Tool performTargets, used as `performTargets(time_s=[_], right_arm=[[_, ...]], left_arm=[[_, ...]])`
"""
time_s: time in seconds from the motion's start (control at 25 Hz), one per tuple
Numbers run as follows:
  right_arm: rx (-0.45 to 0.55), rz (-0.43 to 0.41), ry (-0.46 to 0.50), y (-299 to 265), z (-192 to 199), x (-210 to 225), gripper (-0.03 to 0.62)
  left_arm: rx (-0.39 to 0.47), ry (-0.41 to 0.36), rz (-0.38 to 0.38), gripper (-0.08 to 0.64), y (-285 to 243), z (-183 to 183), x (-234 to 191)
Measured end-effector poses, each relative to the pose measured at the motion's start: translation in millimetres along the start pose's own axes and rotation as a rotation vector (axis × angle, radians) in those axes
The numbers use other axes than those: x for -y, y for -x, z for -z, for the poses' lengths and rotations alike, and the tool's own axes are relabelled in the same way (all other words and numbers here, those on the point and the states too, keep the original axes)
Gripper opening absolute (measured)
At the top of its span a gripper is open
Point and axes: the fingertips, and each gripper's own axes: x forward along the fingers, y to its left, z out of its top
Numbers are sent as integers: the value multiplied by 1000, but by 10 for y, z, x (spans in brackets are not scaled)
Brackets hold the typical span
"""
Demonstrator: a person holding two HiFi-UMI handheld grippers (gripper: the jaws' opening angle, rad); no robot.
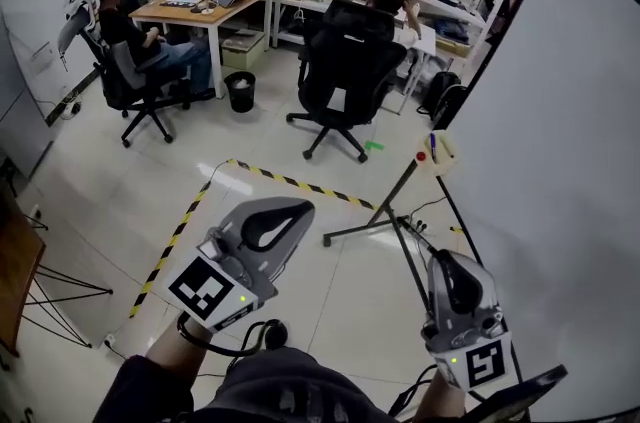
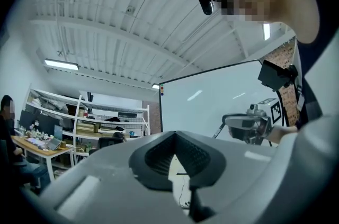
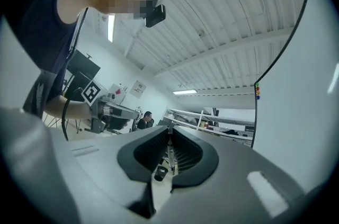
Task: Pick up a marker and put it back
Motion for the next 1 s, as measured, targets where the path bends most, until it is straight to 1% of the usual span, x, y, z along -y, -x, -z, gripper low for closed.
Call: performTargets(time_s=[0.16,0.28,0.4,0.52,0.6,0.68,0.76,0.8,0.88,1.0], right_arm=[[16,-19,-29,681,-41,-156,28],[33,-31,-56,1175,-91,-248,28],[43,-58,-68,1544,-113,-428,28],[66,-108,-39,1639,-299,-624,28],[86,-137,-25,1610,-478,-727,28],[101,-161,-26,1608,-614,-853,28],[97,-167,-33,1661,-670,-986,28],[93,-166,-37,1686,-685,-1042,28],[84,-161,-44,1715,-716,-1153,28],[70,-162,-46,1748,-788,-1440,28]], left_arm=[[-6,-17,3,6,261,-77,703],[-20,-34,-32,6,453,-122,1213],[-46,-48,-48,6,692,-114,1639],[-60,-24,-93,6,946,-303,1804],[-42,-3,-75,6,1108,-451,1883],[-12,60,-34,6,1297,-494,1992],[1,124,-31,6,1460,-465,2057],[-3,132,-40,6,1522,-444,2064],[-16,123,-52,6,1640,-428,2074],[-16,118,-48,6,1922,-448,2105]])
